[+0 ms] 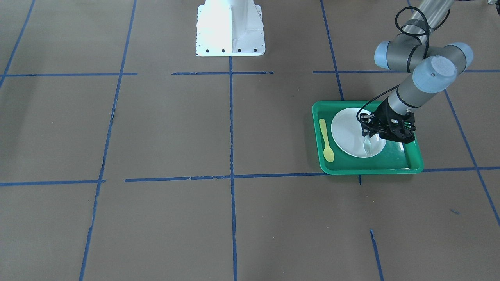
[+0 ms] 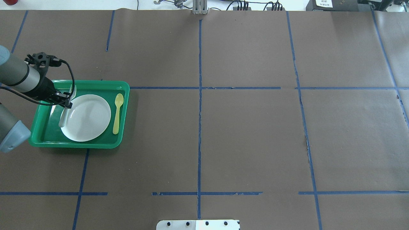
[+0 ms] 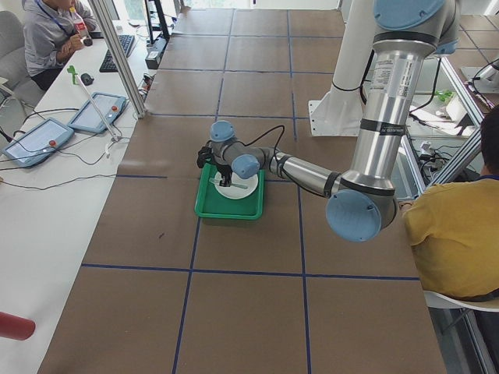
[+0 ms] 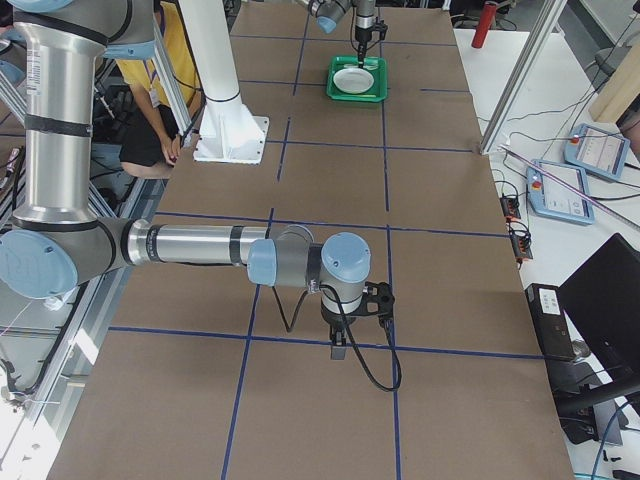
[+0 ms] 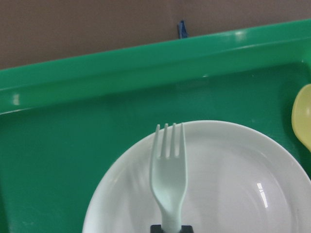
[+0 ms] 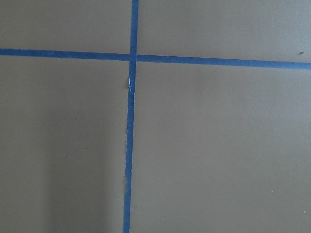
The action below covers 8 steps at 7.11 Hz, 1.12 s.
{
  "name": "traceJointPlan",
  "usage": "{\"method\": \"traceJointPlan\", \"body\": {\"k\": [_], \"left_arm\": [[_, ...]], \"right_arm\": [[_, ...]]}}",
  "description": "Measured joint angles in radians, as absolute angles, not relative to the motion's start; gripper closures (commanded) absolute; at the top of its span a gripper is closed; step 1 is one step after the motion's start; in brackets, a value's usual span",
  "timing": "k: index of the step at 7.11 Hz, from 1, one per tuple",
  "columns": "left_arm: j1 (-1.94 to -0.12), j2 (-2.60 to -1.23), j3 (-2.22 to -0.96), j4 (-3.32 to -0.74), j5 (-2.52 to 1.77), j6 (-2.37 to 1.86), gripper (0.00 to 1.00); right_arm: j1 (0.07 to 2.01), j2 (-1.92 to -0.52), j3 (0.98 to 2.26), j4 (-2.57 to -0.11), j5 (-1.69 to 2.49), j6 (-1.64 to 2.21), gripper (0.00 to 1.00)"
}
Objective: Place fork
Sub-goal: 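Lower the left gripper and grasp the white fork's handle, then carry the fork off the plate and lower it beside the plate in the tray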
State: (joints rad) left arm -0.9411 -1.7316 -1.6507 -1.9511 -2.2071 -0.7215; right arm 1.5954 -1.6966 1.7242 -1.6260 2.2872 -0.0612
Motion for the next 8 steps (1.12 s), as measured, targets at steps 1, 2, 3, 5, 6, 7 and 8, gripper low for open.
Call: {"method": "traceJointPlan", "body": {"k": [1,2,3,5,6,7,8], "left_arm": [[-0.965,-1.715,-1.642,-1.936,-2.216,-0.712,1.00],[-0.978,-1.708,-1.617,-1.932,-2.219,-0.695,1.00],[-0.981,-1.710,-1.582,-1.932,-2.221,-0.684,1.00],[-0.980,-1.719,-1.544,-1.933,-2.221,-0.685,1.00],[-0.979,-1.722,-1.537,-1.933,-2.222,-0.687,1.00],[-0.979,-1.723,-1.534,-1.934,-2.222,-0.687,0.66],[-0.978,-1.724,-1.533,-1.935,-2.223,-0.685,0.49]], "right_arm": [[1.595,-1.697,1.724,-1.626,2.287,-0.061,0.00],[1.595,-1.697,1.724,-1.626,2.287,-0.061,0.00],[1.595,-1.697,1.724,-1.626,2.287,-0.061,0.00],[1.595,-1.697,1.724,-1.626,2.287,-0.061,0.00],[1.595,-1.697,1.724,-1.626,2.287,-0.061,0.00],[1.595,-1.697,1.724,-1.626,2.287,-0.061,0.00],[1.595,-1.697,1.724,-1.626,2.287,-0.061,0.00]]}}
